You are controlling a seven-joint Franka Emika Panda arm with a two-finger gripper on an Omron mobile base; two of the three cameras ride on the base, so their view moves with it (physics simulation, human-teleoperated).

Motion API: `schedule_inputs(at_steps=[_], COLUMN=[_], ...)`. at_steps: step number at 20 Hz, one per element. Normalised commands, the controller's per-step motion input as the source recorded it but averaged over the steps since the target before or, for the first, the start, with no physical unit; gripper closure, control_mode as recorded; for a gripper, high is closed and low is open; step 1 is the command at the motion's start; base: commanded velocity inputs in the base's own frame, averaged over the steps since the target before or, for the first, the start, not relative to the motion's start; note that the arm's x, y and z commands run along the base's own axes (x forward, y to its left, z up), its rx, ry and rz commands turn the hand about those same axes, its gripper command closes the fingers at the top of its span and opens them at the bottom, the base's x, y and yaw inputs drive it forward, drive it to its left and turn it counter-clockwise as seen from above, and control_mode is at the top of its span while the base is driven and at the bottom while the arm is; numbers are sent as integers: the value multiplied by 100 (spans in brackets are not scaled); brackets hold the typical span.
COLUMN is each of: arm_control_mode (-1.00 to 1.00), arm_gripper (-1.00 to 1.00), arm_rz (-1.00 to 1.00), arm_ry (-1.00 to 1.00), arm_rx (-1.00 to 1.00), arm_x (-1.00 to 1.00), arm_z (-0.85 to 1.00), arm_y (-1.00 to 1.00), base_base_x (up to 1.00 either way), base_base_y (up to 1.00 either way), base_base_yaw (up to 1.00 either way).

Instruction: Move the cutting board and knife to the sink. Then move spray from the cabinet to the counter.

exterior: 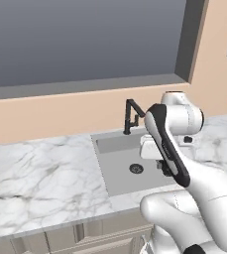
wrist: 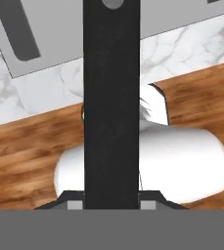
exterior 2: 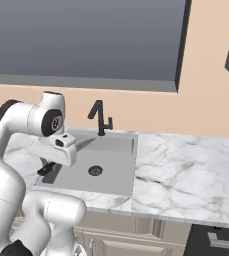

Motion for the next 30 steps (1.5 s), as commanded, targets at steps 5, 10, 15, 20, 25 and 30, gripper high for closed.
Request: schedule_inputs(at_steps=[5,10,15,20,25,30], arm_control_mode=[-100,-100,-100,-100,-100,-100], arm_gripper=[100,100,100,100,100,100], arm_rz=[0,0,0,0,0,0], arm_ry=[20,8,1,0,0,0], arm_rx=[0,0,0,0,0,0], arm_x=[26,23,18,12,12,9], arm_z=[-9,-19,-25,-27,-26,-35], arm_y=[0,0,0,0,0,0], base_base_x=[0,0,0,0,0,0], base_base_y=[0,0,0,0,0,0], base_base_yaw=[0,0,0,0,0,0])
